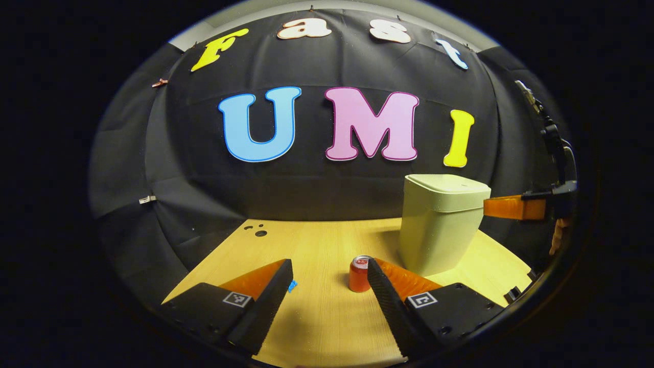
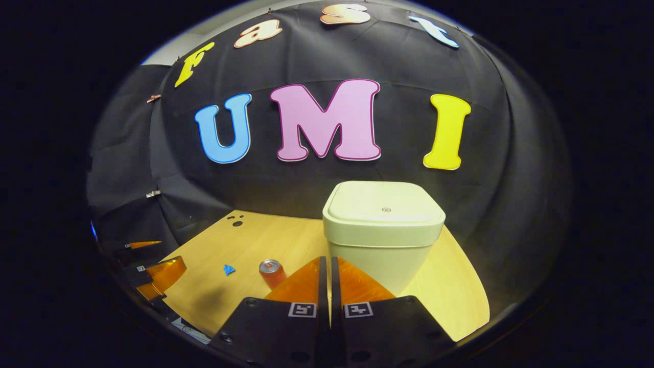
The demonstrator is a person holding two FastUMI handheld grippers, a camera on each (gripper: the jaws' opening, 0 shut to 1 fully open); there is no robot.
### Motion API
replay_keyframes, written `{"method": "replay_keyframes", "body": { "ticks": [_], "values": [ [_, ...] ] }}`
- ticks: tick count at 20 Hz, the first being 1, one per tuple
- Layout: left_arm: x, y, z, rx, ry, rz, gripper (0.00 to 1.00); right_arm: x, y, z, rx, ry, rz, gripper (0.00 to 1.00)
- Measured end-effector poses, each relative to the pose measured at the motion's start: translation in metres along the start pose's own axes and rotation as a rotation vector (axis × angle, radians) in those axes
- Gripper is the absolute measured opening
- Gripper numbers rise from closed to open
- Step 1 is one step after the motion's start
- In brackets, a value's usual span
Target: Press the lid of the desktop garbage bin to open it, pick up the crumpled paper on the desktop and throw it into the bin, then pick up the pop can on the desktop and drop it into the bin, and finally close the garbage bin lid.
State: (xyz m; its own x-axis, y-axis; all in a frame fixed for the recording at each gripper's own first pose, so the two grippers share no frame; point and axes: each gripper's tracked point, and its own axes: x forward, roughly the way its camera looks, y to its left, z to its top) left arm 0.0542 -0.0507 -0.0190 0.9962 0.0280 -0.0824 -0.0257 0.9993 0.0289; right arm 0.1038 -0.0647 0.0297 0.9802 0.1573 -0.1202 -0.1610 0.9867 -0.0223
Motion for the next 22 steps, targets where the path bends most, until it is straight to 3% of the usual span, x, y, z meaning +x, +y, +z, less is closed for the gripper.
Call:
{"method": "replay_keyframes", "body": {
  "ticks": [13,22],
  "values": [
    [0.004,0.02,-0.003,-0.022,0.016,0.058,0.95,0.056,-0.064,0.071,-0.023,-0.117,-0.119,0.05],
    [-0.001,0.037,-0.006,-0.031,0.018,0.116,0.95,0.093,-0.087,0.05,-0.045,-0.042,-0.153,0.05]
  ]
}}
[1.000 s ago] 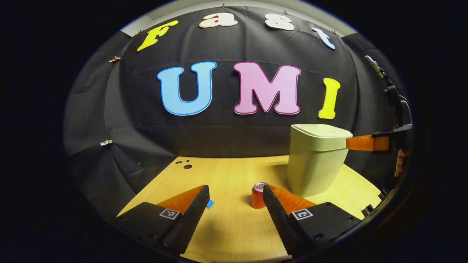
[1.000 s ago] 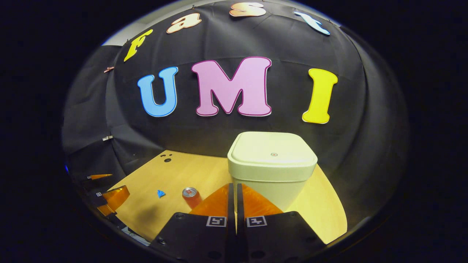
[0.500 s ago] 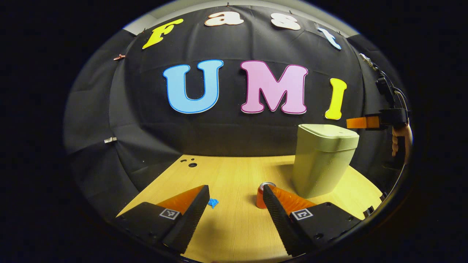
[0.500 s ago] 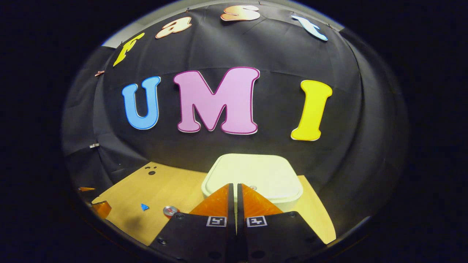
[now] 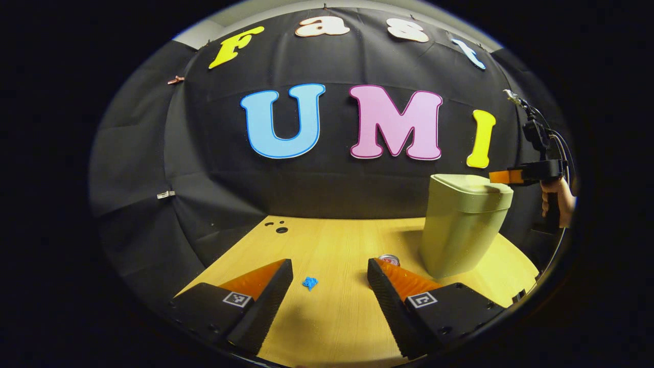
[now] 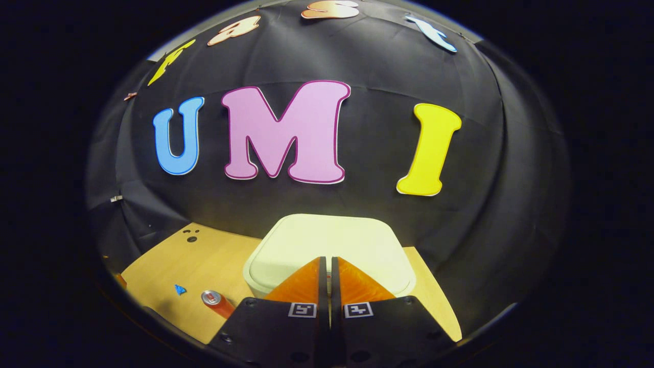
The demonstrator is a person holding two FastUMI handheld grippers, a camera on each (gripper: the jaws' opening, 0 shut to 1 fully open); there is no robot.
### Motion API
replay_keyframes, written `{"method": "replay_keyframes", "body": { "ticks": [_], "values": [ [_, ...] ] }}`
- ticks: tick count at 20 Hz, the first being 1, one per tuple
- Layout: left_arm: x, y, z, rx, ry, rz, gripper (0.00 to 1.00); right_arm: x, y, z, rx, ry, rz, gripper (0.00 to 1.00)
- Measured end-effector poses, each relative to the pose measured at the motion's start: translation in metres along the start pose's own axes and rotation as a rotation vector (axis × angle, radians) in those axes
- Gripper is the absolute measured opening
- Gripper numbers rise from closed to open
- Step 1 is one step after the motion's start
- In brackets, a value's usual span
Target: Press the lid of the desktop garbage bin to open it, pick up the crumpled paper on the desktop and throw it into the bin, then pick up the pop can on the desktop and drop it into the bin, and finally close the garbage bin lid.
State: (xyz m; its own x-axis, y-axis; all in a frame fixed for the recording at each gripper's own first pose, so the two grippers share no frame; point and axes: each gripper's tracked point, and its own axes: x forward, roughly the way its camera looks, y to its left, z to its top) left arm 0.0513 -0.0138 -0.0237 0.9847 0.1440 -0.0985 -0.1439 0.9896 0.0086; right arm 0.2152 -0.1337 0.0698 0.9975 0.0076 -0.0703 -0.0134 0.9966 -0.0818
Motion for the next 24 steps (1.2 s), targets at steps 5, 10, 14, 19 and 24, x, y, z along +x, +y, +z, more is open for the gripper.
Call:
{"method": "replay_keyframes", "body": {
  "ticks": [5,10,14,19,24],
  "values": [
    [0.001,0.003,-0.004,-0.003,0.012,0.014,0.95,0.004,0.005,-0.005,0.008,0.013,0.016,0.05],
    [0.004,-0.004,-0.013,-0.002,0.033,0.0,0.95,0.003,0.004,-0.008,0.01,0.006,0.016,0.05],
    [0.006,-0.008,-0.011,0.01,0.03,-0.013,0.95,0.003,0.004,-0.011,0.005,0.006,0.013,0.05],
    [0.008,-0.008,-0.008,0.004,0.026,-0.019,0.95,0.002,0.004,-0.011,0.06,0.004,0.018,0.06],
    [0.004,-0.003,0.002,-0.001,-0.004,-0.024,0.95,-0.004,0.003,-0.001,0.038,-0.022,-0.005,0.05]
  ]
}}
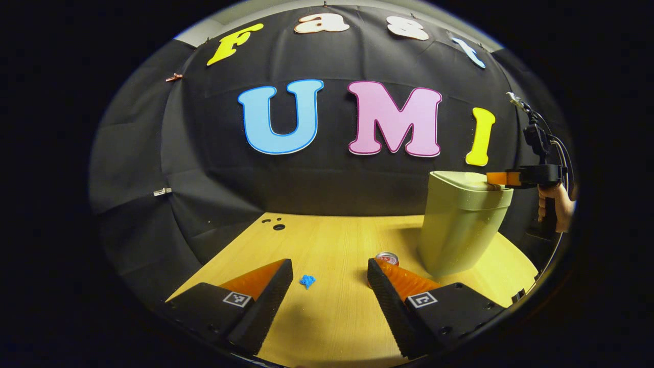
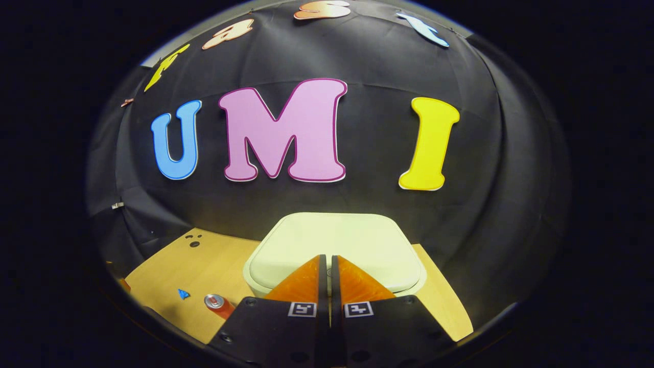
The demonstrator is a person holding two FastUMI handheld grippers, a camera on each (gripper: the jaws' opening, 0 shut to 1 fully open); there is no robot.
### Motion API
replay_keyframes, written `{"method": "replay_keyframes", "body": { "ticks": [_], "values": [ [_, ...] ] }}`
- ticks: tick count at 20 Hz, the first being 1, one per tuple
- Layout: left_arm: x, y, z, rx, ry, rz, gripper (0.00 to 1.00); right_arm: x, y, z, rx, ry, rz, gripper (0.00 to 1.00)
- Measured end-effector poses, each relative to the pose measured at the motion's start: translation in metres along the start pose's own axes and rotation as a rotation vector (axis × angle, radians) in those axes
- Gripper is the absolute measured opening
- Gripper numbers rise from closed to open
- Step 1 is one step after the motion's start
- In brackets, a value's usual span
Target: Press the lid of the desktop garbage bin to open it, pick up the crumpled paper on the desktop and throw it into the bin, then pick up the pop can on the desktop and drop it into the bin, and finally close the garbage bin lid.
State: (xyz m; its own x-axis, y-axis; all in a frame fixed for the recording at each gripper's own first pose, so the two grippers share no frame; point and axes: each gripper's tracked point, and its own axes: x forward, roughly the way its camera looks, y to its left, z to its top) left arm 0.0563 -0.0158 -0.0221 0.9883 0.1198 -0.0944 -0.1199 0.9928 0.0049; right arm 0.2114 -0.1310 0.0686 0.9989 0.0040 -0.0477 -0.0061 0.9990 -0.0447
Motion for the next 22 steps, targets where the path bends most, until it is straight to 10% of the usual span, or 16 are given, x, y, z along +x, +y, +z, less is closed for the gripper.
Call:
{"method": "replay_keyframes", "body": {
  "ticks": [22],
  "values": [
    [0.0,0.07,-0.047,-0.02,0.015,-0.045,0.95,-0.113,0.026,-0.018,0.039,-0.019,-0.097,0.05]
  ]
}}
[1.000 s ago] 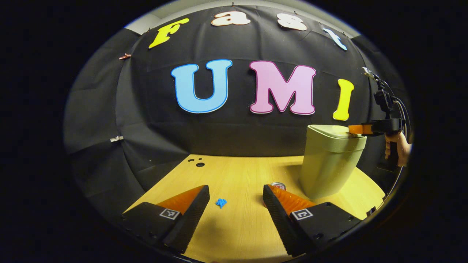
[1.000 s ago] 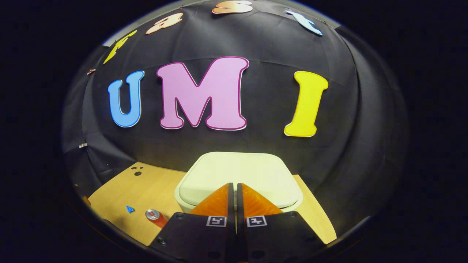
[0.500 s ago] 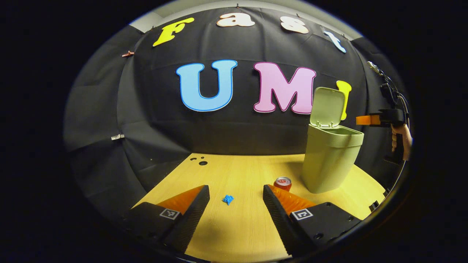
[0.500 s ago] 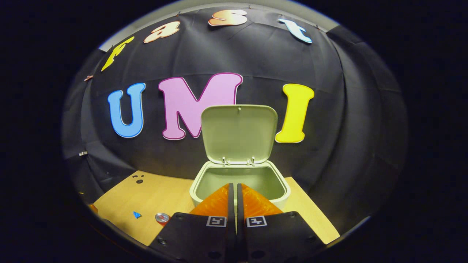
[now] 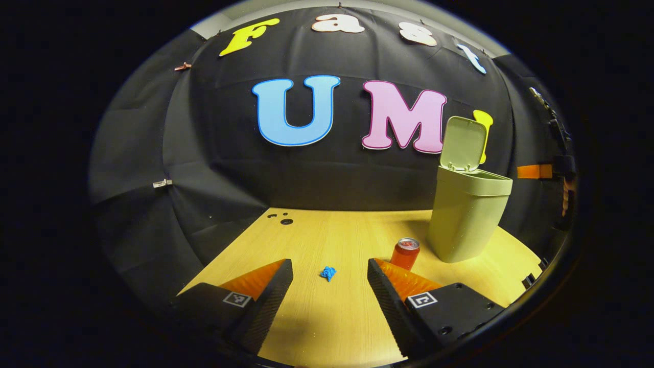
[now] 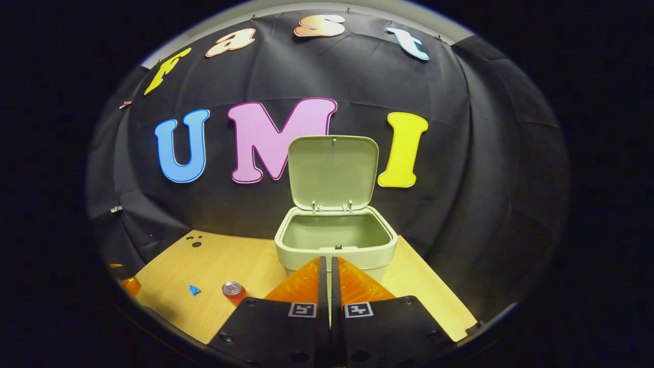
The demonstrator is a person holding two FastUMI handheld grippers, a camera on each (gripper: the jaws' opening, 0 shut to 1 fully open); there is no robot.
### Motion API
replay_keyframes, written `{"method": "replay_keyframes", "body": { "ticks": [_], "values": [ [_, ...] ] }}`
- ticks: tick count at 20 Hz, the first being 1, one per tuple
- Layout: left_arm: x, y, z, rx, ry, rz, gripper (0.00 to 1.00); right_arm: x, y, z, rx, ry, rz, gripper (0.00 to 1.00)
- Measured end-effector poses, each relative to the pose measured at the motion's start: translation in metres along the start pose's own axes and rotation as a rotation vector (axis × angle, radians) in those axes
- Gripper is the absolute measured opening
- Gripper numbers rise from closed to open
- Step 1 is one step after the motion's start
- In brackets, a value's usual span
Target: Press the lid of the desktop garbage bin to open it, pick up the crumpled paper on the desktop and throw it into the bin, then pick up the pop can on the desktop and drop it into the bin, and finally close the garbage bin lid.
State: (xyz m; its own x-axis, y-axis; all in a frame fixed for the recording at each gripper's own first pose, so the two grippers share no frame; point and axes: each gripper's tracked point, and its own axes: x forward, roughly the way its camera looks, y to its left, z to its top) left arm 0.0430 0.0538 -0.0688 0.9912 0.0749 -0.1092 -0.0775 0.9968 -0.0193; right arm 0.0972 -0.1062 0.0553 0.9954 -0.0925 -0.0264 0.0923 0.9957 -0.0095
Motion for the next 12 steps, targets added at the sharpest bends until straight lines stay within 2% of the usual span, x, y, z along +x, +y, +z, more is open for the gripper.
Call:
{"method": "replay_keyframes", "body": {
  "ticks": [6,10,12],
  "values": [
    [0.024,0.013,-0.019,-0.005,0.045,0.007,0.95,-0.017,0.008,-0.026,-0.004,0.051,0.003,0.05],
    [0.054,0.019,-0.044,-0.059,0.11,0.014,0.95,-0.027,0.012,-0.053,0.005,0.114,0.008,0.05],
    [0.071,0.023,-0.055,-0.073,0.138,0.02,0.95,-0.034,0.013,-0.066,0.012,0.146,0.006,0.14]
  ]
}}
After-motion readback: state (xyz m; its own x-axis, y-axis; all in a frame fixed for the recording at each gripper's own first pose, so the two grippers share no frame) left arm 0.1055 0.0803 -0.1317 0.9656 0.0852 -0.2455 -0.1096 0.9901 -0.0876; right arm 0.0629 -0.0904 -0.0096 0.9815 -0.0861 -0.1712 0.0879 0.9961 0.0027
